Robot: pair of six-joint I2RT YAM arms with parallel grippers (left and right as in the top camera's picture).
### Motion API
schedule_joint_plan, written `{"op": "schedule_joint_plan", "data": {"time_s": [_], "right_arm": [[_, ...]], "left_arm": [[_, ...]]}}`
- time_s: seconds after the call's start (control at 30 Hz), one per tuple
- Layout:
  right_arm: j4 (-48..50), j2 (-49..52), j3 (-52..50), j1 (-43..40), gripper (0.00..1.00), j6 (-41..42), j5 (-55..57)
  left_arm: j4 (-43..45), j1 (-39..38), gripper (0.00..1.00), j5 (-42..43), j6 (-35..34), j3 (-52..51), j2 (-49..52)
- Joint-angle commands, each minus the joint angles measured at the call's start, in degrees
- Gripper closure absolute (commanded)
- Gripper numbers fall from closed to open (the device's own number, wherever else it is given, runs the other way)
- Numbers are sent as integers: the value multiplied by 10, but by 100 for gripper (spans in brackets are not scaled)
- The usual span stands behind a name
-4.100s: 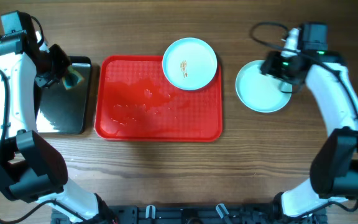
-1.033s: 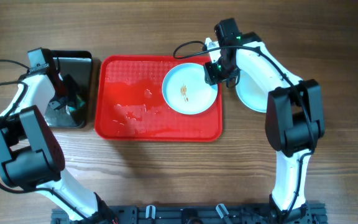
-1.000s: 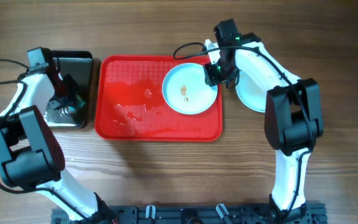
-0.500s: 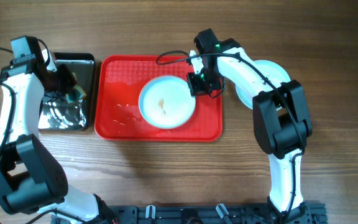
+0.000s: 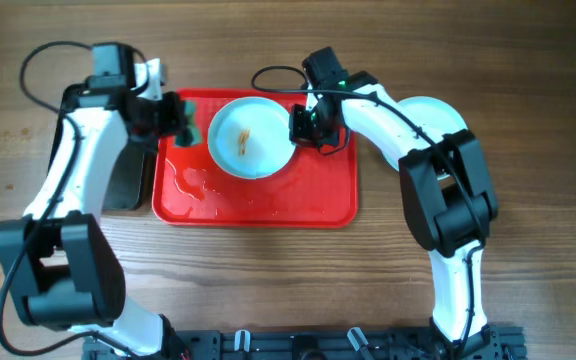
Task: Clean dirty plates on tray and stack at the side
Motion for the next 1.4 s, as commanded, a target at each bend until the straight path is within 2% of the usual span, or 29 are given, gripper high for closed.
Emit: {"op": "schedule_joint_plan", "data": {"time_s": [0.0,0.3,0.37,0.63,0.87,1.0,1.23,1.37], "right_arm": [[8,9,-2,1,69,8,7],[24,24,-6,9,78,55,14],[23,26,-6,10,96,55,15],[17,26,-6,11,96,47,6],[16,26,-6,11,96,33,0],[16,26,-6,11,96,23,-9],[1,26,-6,11,96,22,-32],[0,26,-6,12,96,19,-32]], "left_arm": [[18,-19,96,-21,-19,9,19],[43,-20,96,-21,-18,9,36],[52,-22,96,-21,-18,9,36],[78,-67,96,-19,47,9,46],[121,-83,96,-19,73,9,131],[98,-86,96,-19,77,9,159],[-7,-132,96,-7,93,9,161],[-5,-166,96,24,93,9,161]]}}
